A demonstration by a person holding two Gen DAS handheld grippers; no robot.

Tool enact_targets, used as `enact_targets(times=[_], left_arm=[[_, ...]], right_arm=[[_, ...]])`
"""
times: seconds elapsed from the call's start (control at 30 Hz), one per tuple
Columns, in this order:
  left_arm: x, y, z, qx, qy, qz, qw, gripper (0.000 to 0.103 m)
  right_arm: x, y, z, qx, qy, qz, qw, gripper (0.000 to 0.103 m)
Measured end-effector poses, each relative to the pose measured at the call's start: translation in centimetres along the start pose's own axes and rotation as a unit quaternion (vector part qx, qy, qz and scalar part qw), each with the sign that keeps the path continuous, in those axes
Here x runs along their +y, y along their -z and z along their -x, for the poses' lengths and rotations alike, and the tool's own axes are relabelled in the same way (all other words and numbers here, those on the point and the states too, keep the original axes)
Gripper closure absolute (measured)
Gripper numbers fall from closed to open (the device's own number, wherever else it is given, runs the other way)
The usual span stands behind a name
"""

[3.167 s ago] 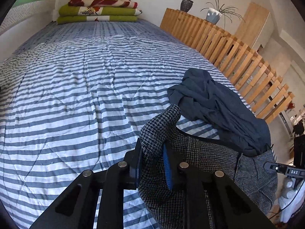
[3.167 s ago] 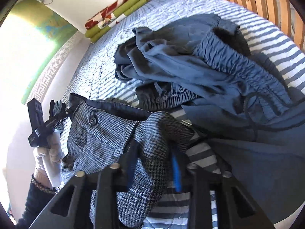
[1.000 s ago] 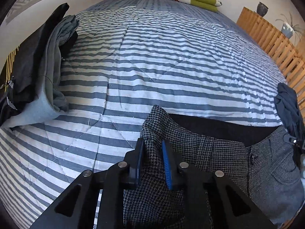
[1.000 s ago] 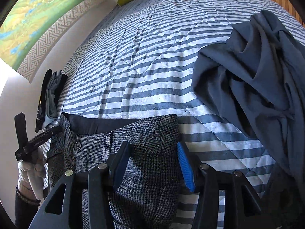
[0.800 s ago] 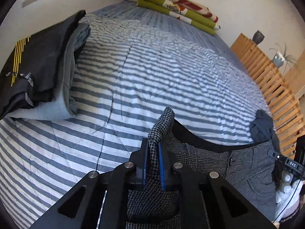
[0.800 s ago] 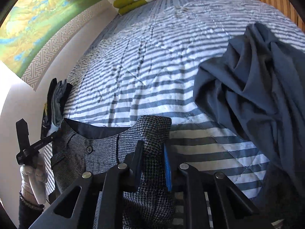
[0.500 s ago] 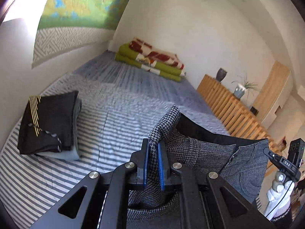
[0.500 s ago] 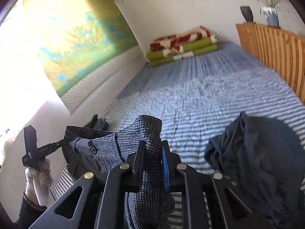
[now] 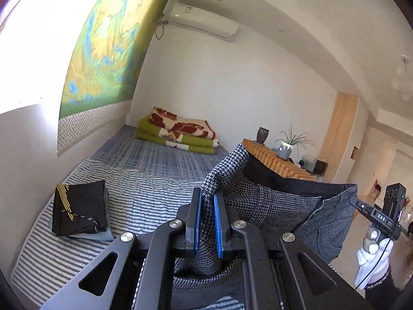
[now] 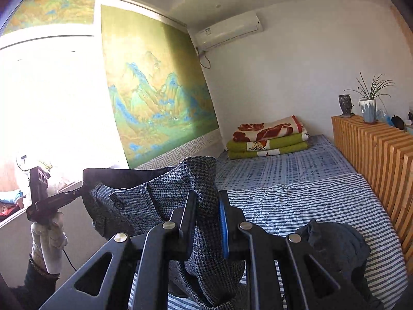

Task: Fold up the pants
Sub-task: 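Hold the shorts up with both grippers and shake them out, then lay the shorts flat on the bed and open both grippers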

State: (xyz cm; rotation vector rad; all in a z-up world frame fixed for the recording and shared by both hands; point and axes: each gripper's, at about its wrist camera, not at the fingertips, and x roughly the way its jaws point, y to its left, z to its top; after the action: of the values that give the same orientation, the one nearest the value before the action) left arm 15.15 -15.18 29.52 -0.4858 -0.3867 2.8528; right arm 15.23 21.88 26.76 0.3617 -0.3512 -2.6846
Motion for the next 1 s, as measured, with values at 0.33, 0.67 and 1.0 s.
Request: enact_targets(times=[0.33, 0.67, 1.0], left_arm=[[4.5, 3.5, -10.9, 0.091, -0.070, 0.034, 0.9928, 0.094], [17.3, 15.9, -39.2, 0.270, -0.190, 0.100, 0.9386, 0.065], [17.2, 19.4, -33.4, 0.277, -0.124, 0.096, 0.9480, 0.057]], right_arm=[[-2.3, 2.4, -6.5, 0.062, 0.012, -0.010, 0.998, 0.090], [-14.0, 12.0, -29.7, 0.230, 0.165, -0.004, 0.959, 0.102], [-19.0, 21.5, -27.9, 0.354, 0.137, -0.113, 0.918, 0.069]])
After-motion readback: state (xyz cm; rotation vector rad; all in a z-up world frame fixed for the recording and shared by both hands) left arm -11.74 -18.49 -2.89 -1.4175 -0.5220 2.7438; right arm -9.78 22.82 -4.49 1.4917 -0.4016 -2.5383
